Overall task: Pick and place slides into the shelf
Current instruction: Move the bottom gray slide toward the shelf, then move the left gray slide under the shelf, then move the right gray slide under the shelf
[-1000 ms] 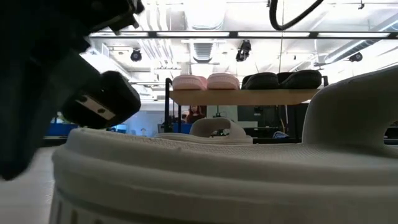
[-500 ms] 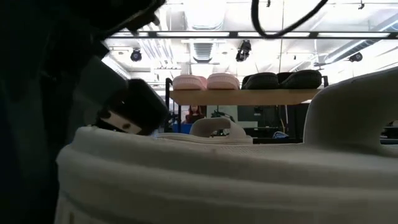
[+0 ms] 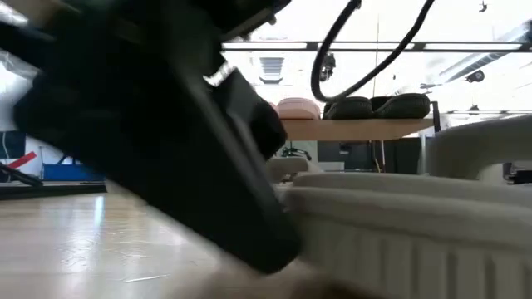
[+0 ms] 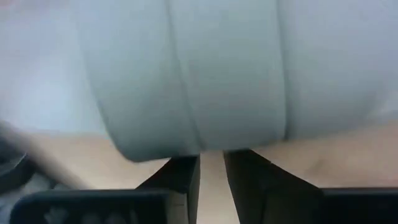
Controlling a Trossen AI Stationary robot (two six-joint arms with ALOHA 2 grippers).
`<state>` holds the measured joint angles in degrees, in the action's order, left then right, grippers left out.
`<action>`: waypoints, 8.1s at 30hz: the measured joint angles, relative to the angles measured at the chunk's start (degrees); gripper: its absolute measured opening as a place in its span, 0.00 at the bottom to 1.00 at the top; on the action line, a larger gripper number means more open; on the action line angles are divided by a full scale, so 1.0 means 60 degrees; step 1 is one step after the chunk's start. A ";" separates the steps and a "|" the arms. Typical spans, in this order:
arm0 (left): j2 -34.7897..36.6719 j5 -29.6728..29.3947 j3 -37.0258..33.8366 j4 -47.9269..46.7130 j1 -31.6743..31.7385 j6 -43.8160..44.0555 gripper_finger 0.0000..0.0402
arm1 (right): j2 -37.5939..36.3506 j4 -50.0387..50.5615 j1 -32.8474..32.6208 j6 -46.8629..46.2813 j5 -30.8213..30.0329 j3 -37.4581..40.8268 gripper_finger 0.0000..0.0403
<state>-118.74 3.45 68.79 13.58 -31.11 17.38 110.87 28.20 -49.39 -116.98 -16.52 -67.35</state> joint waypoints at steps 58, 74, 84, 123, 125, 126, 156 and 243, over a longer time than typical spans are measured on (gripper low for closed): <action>0.4821 -0.4335 -0.4648 -0.3118 0.3679 0.0366 0.01 | -0.1413 -0.0922 0.2803 0.4447 -0.0316 0.0850 0.16; 0.4805 -0.3756 -0.4592 -0.2570 0.4486 0.0044 0.01 | -0.1167 -0.1156 0.2798 0.5190 0.1003 0.0961 0.16; 0.4816 -0.3768 -0.4488 -0.2521 0.4433 0.0057 0.01 | -0.0506 -0.1059 0.3660 0.6209 0.0618 0.0982 0.16; 0.4645 -0.3156 -0.4690 -0.2623 0.4379 0.0796 0.01 | -0.0517 -0.1891 0.6047 0.9349 0.0431 0.0878 0.16; 0.4645 -0.3153 -0.4765 -0.2590 0.4379 0.0821 0.01 | -0.0544 -0.1891 0.6026 0.9401 0.0530 0.0849 0.16; 0.4655 -0.3140 -0.4821 -0.2670 0.4379 0.0914 0.01 | -0.0562 -0.1870 0.5952 0.9356 0.0544 0.0843 0.16; 0.2906 -0.2188 -0.4300 0.0213 0.3759 0.0918 0.01 | -0.1034 -0.1355 0.4882 0.7661 -0.0521 0.0811 0.16; 0.6805 -0.7138 -0.4674 -0.1774 0.0574 0.1787 0.01 | -0.1071 -0.1575 0.7835 0.9712 -0.1529 0.1232 0.16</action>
<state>-77.91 -39.38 40.75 2.94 -27.67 28.10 104.44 18.75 -2.38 -58.71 -25.69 -59.95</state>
